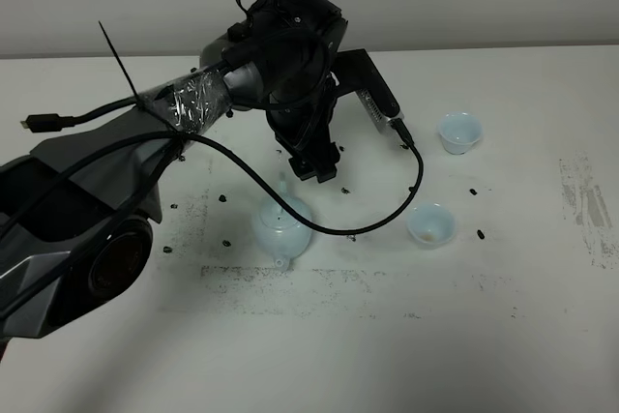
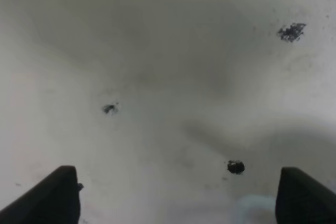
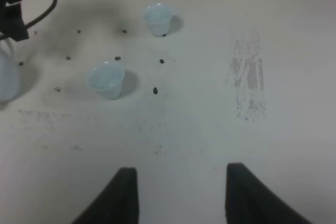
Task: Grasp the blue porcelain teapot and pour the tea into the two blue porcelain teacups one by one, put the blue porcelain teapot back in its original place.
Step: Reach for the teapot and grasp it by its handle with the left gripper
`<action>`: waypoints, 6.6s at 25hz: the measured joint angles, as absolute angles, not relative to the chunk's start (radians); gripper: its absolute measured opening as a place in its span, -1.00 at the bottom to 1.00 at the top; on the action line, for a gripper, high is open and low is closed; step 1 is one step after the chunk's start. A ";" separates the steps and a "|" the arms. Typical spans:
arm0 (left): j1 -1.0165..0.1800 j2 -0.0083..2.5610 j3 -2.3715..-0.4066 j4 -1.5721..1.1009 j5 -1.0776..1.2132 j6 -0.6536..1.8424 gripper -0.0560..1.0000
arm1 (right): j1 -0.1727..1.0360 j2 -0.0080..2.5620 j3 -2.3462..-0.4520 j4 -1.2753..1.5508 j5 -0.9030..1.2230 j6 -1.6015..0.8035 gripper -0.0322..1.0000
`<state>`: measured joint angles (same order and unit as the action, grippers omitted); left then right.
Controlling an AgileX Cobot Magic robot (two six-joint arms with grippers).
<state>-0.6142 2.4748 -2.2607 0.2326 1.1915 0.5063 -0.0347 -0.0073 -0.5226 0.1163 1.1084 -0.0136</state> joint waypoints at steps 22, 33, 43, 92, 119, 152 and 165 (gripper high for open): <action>-0.587 2.479 -2.261 0.235 1.191 0.437 0.54 | -0.035 -0.007 -0.523 0.116 1.108 -0.013 -0.14; -0.584 2.479 -2.261 0.252 1.191 0.336 0.54 | -0.035 -0.007 -0.523 0.116 1.108 -0.013 -0.14; -0.551 2.443 -2.259 0.252 1.192 0.241 0.39 | -0.035 -0.007 -0.523 0.116 1.108 -0.013 -0.14; -0.540 2.109 -1.603 -0.009 0.576 0.870 0.12 | -0.035 -0.007 -0.523 0.116 1.108 -0.012 -0.14; -0.541 2.155 -1.603 0.220 0.688 0.534 0.09 | -0.035 -0.007 -0.523 0.116 1.108 -0.012 -0.14; -0.517 2.155 -1.603 0.307 0.905 0.177 0.09 | -0.035 -0.007 -0.523 0.116 1.108 -0.012 -0.15; -0.532 2.155 -1.603 0.230 0.965 0.153 0.09 | -0.035 -0.007 -0.523 0.116 1.108 -0.012 -0.15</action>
